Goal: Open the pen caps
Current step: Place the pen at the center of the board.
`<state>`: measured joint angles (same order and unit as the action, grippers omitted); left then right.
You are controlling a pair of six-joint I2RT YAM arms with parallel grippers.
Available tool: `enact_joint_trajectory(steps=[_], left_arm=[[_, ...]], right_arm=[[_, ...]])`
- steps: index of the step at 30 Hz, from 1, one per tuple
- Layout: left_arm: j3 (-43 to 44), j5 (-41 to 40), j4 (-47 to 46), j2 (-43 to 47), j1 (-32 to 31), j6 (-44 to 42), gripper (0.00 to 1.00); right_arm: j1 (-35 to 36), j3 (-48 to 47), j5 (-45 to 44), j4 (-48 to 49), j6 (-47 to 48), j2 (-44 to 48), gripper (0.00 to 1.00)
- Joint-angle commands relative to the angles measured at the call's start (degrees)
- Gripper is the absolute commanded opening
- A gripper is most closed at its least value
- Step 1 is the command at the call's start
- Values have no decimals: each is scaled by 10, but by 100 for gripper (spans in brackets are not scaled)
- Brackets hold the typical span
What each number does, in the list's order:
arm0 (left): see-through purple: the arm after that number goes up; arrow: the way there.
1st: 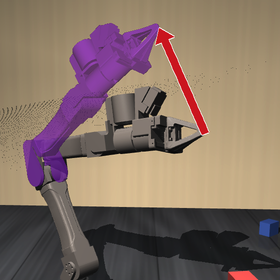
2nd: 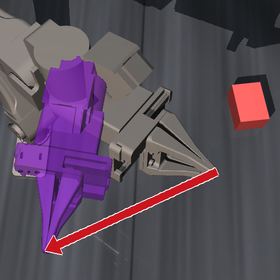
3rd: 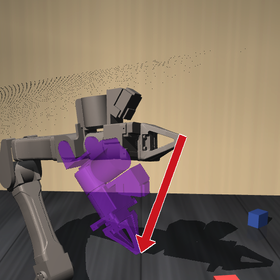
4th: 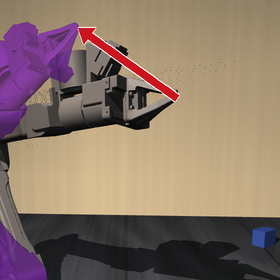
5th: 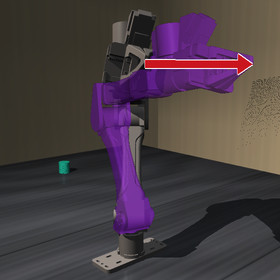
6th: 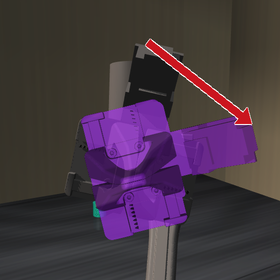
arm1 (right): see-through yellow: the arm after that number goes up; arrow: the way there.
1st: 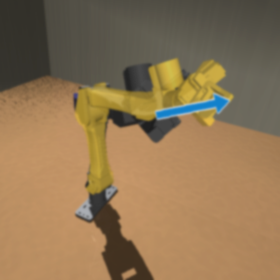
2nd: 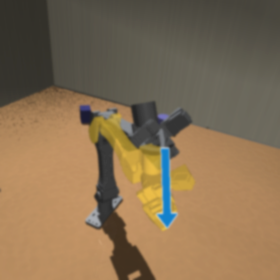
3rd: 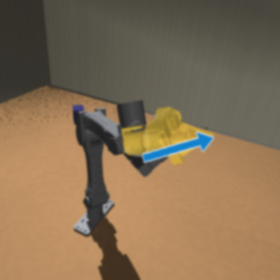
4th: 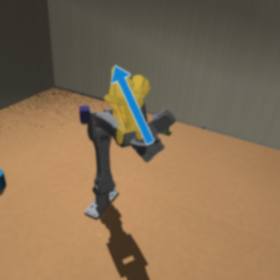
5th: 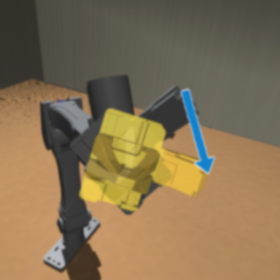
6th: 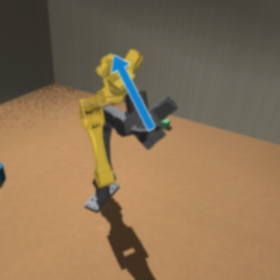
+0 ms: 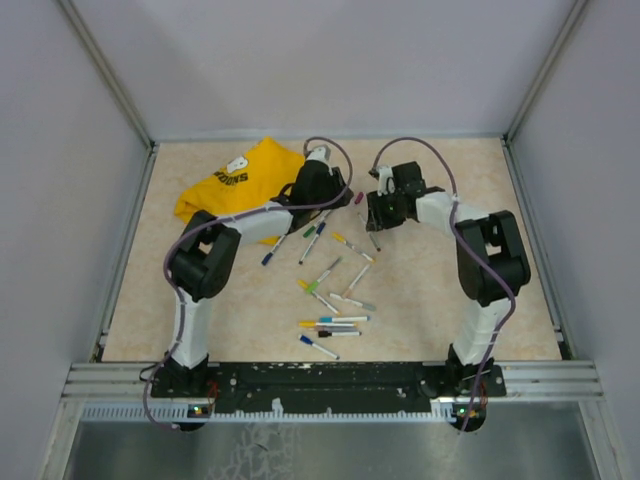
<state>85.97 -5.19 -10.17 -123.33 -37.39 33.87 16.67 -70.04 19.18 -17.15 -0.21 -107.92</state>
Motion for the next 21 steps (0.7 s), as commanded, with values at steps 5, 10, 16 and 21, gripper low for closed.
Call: enact_joint_trajectory(steps=[5,10,16,21], left_arm=[[-212,171,-277,169,10,-122,51],[-390,324,-487,266,45,-118,63],[-468,273,-342,388,54,-196,73],[-527,169,-234,503,54,-261,82]], right_arm=[[1,20,84,-8,87,104,39],[1,38,173,-26,144,151,39],[1,51,230,-29,178,176,42],[5,52,221,-30,191,168,49]])
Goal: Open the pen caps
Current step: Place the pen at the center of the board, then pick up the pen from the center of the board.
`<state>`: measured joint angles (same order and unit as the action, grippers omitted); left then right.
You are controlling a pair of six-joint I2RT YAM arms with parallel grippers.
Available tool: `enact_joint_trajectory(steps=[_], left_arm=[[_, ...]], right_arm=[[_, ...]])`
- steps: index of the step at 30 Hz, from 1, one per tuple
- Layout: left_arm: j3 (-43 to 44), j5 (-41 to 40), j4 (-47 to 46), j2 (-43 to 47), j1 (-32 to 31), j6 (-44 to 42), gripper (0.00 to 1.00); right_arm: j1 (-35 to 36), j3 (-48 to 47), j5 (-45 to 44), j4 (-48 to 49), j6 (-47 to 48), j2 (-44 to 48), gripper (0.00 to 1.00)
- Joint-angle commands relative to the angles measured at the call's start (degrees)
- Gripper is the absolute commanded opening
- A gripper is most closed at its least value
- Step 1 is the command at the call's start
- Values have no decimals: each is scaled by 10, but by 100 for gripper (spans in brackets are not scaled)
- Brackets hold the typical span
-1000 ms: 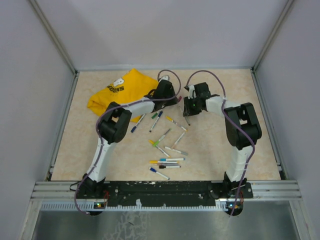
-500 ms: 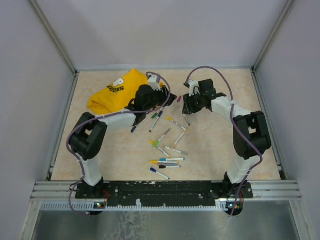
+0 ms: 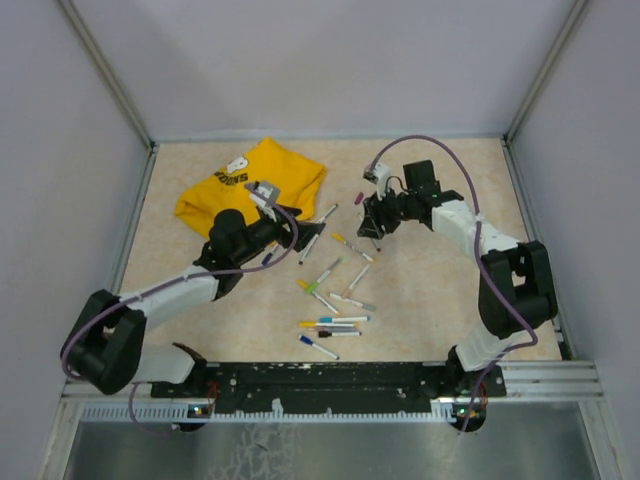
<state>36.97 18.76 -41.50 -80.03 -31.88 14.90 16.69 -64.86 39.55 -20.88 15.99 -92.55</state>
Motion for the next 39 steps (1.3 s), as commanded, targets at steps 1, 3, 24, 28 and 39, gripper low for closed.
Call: enact_joint_trajectory(steps=[1,3,24,28,39], left_arm=[[-54,-92,84,86,-1,-80,84],[-95,-139,76,112,-1,-88,88],[-123,-217,57,90,-1,-60,95],[-121,-217,57,84,-1,-61,95],[-129,-220,50,90,-1,-60,95]], right_arm=[[8,-1,5,7,31,11,50],[19,-4,-27,9,34,5,51],[131,-83,-255,14,-34,-137,35],[131,-88,-262,5,-35,-154,27],[132,-87,-260,-6,-29,-169,21]])
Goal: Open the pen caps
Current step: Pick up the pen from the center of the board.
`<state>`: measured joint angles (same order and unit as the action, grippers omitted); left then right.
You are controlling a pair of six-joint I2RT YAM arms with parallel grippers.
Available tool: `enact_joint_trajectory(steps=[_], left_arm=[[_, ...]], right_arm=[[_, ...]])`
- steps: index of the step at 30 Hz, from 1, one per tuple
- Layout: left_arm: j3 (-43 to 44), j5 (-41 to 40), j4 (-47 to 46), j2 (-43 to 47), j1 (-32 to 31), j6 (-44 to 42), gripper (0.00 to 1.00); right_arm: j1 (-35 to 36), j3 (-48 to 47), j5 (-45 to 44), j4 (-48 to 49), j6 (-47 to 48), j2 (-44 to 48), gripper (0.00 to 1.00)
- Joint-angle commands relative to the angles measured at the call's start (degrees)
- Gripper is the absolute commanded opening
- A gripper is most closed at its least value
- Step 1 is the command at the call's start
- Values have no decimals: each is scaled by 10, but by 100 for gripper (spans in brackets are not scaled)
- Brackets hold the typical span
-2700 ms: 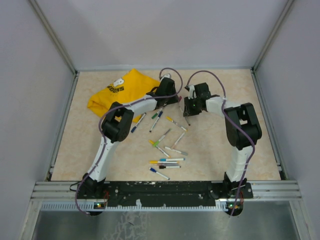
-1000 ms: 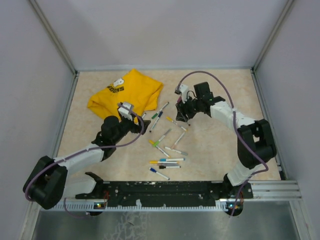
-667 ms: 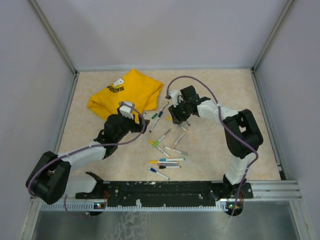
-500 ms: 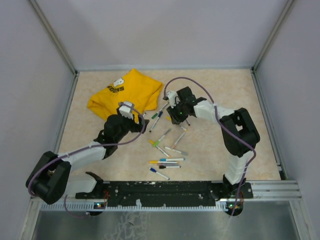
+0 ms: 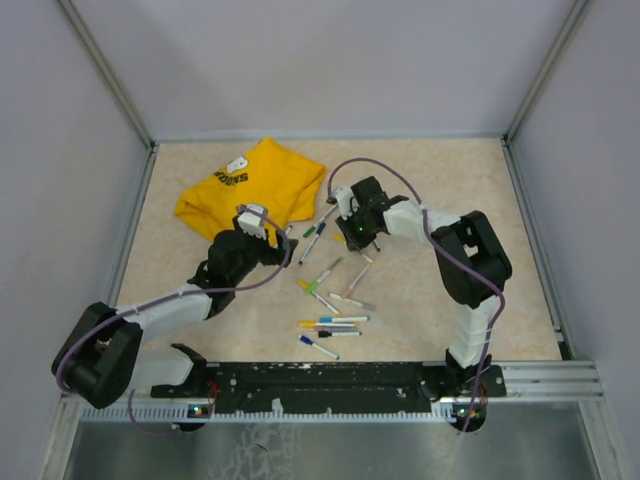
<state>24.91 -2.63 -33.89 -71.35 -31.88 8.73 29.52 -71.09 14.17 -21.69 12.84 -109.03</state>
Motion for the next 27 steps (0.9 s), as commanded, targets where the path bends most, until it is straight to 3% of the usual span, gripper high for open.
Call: enact_joint_trajectory(steps=[1,12,18,27], left_arm=[[-9,-7,-27,4,-2,1,95],[-19,-8,-35,12,-2,2,95],[-31,-10,-46,25,-1,3,93],[-43,-11,-54,40,-1,3,92]], right_arm=[[4,-25,-8,1,4,-6,21],[17,-26,-50,-8,17,-19,21],[18,-18,-44,6,14,0,1],[17,1,-14,30,-5,53,0]])
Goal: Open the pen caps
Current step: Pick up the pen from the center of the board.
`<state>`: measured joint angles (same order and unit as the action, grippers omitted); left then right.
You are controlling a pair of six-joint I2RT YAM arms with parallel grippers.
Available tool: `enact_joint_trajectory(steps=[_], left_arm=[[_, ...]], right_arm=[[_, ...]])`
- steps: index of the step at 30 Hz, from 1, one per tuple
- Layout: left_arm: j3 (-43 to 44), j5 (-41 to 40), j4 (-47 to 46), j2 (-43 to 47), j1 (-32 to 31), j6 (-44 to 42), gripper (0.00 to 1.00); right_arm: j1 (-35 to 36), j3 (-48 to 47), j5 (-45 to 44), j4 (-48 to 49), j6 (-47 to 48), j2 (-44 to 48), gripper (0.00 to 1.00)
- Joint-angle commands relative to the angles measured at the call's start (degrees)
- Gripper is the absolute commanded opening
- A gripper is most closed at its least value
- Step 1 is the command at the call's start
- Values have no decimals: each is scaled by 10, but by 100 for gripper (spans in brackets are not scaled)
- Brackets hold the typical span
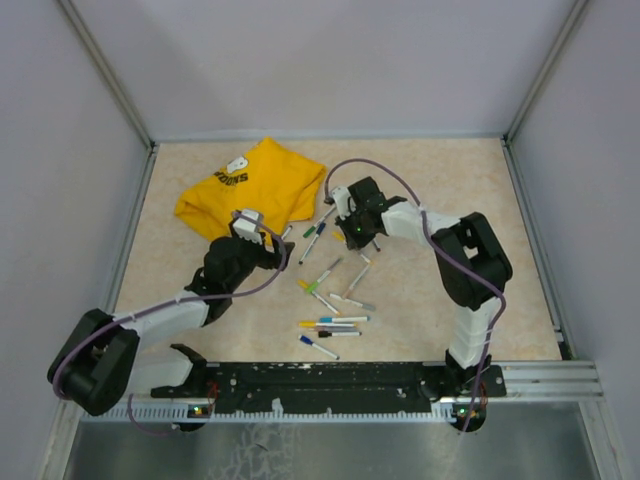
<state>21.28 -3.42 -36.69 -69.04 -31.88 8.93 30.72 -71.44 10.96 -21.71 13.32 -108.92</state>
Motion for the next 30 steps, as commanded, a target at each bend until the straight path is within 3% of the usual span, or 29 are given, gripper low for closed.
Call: enact_joint_trajectory(steps=[1,9,15,22,30], left_arm=[[-8,-4,-26,22,-1,1,92],[-53,67,-99,92,-2,70,93],[-89,140,-191,114,-1,161,96],[-111,218,-354,23,0,258,100],[-82,262,-413,-54,-1,297,99]], right_arm=[[4,6,20,32,-11,58,0],[-13,30,70,48,-20,122,0],[-47,60,204,56,-15,191,0],[-80,76,355,56,-26,208,0],[-82,81,444,66,-47,204,0]])
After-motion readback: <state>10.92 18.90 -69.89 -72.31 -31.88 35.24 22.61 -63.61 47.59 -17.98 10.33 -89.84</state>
